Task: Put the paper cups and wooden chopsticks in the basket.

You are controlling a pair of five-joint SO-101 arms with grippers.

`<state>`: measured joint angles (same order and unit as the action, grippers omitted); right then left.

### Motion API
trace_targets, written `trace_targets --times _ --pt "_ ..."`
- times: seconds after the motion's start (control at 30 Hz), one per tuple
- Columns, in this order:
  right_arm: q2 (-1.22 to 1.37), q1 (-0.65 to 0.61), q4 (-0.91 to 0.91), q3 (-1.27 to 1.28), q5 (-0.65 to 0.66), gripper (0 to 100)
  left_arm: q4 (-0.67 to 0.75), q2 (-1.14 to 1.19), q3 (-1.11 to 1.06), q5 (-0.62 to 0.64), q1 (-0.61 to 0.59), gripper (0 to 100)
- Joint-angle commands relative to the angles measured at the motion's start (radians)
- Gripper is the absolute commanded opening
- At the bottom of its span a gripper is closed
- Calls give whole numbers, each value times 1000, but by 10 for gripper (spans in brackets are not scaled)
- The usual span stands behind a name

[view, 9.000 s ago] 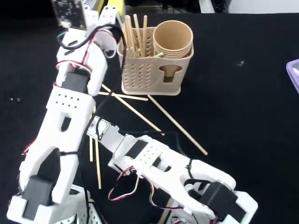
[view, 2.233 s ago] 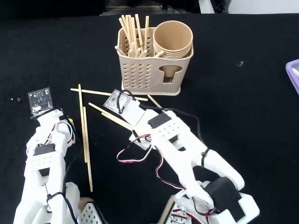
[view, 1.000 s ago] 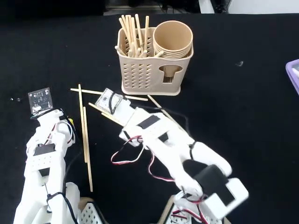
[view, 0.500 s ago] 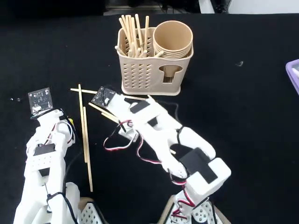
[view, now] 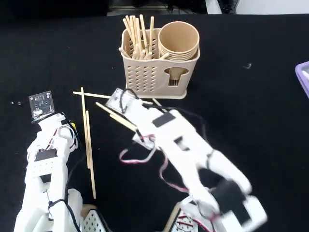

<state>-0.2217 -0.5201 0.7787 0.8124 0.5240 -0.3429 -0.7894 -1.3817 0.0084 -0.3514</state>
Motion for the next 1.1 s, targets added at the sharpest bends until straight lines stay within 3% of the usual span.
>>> trace_targets --times 0.0,0.23,0.5,0.7,0.9,1.07 --pt "-294 25 -26 96 -52 10 17 -3 5 -9 4 131" --pt "-642 38 -17 142 -176 11 18 -2 5 -9 4 131" --pt "-935 38 -84 -21 -189 11 18 -2 5 -9 4 131" --pt "-915 43 -419 -10 -193 11 18 0 5 -9 4 131" --pt "-768 43 -819 51 -420 11 18 0 5 -9 4 131" --pt "-532 43 -1151 5 -404 11 18 0 5 -9 4 131"
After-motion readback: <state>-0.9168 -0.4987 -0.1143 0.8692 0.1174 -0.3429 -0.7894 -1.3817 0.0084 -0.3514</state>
